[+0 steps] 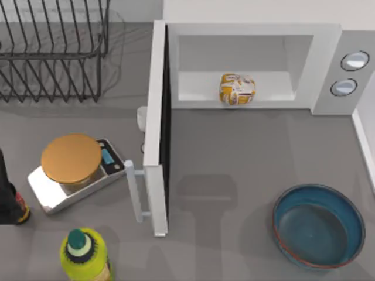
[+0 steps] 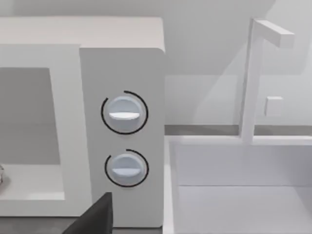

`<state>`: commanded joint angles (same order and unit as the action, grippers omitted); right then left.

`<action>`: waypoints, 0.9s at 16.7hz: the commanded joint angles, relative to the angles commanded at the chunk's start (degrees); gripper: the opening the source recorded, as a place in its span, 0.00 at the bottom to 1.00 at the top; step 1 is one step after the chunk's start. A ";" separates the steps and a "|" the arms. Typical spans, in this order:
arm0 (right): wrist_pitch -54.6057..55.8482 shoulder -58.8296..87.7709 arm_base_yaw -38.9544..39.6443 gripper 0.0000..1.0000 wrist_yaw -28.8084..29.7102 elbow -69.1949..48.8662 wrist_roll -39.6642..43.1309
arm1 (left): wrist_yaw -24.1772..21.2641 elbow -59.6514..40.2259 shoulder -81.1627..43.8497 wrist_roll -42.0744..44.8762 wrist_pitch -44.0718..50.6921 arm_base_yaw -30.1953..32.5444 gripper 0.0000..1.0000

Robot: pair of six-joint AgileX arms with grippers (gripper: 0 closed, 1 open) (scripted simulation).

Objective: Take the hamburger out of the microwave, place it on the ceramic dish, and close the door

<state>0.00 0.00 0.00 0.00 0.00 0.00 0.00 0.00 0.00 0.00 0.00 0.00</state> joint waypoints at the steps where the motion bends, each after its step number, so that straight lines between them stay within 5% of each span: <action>1: 0.00 0.00 0.00 1.00 0.00 0.00 0.00 | 0.00 0.00 0.00 0.00 0.00 0.00 1.00; 9: 0.80 1.72 0.54 1.00 0.53 -1.01 -0.23 | 0.00 0.00 0.00 0.00 0.00 0.00 1.00; 15: 8.96 21.22 6.04 1.00 5.94 -11.33 -2.54 | 0.00 0.00 0.00 0.00 0.00 0.00 1.00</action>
<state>8.96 21.22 6.04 5.94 -11.33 -2.54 0.00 0.00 0.00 0.00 0.00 0.00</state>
